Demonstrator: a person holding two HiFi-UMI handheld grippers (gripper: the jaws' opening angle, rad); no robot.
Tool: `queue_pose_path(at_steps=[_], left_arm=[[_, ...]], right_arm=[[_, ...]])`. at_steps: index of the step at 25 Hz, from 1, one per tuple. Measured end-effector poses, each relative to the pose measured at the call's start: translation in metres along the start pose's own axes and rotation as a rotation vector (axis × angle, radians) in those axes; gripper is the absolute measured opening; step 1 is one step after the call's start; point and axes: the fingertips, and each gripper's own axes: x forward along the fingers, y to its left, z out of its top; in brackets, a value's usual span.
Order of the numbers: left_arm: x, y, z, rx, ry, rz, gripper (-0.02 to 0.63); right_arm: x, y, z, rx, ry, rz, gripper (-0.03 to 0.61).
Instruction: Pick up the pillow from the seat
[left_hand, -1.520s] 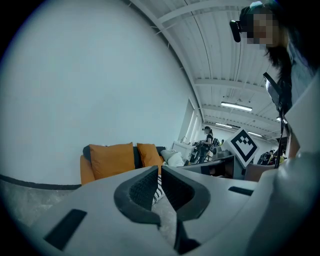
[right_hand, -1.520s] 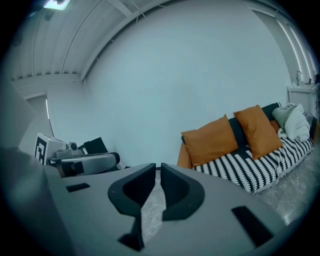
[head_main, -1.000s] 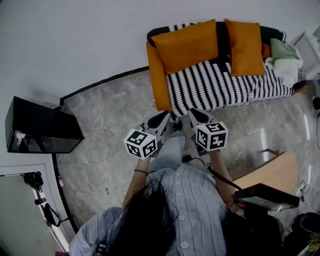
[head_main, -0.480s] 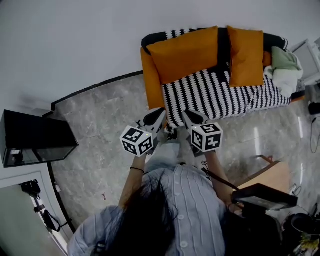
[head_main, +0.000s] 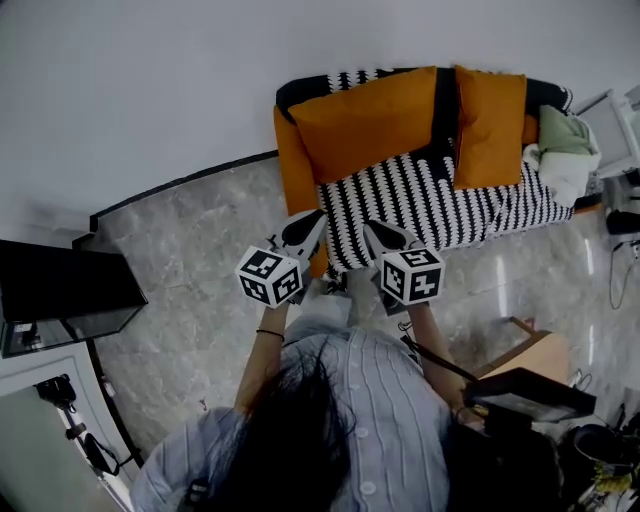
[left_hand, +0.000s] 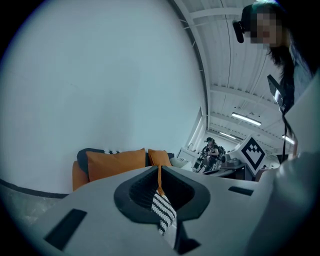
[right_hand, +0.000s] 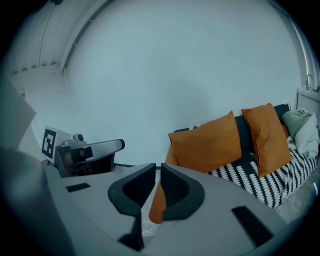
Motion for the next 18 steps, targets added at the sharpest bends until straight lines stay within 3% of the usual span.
queue_pose_path(at_steps=[9,18], left_arm=[[0.034,0.026,0.023,0.03,0.021,-0.056,0.011],[0.061,0.023,0.024,0.043,0.06,-0.106,0.011]], right_arm=[[0.022,-0.015,0.027,0.03,-0.039,-0.046,0.043],[0.021,-0.044,0.046,0.061,-0.075,-0.096,0.043]])
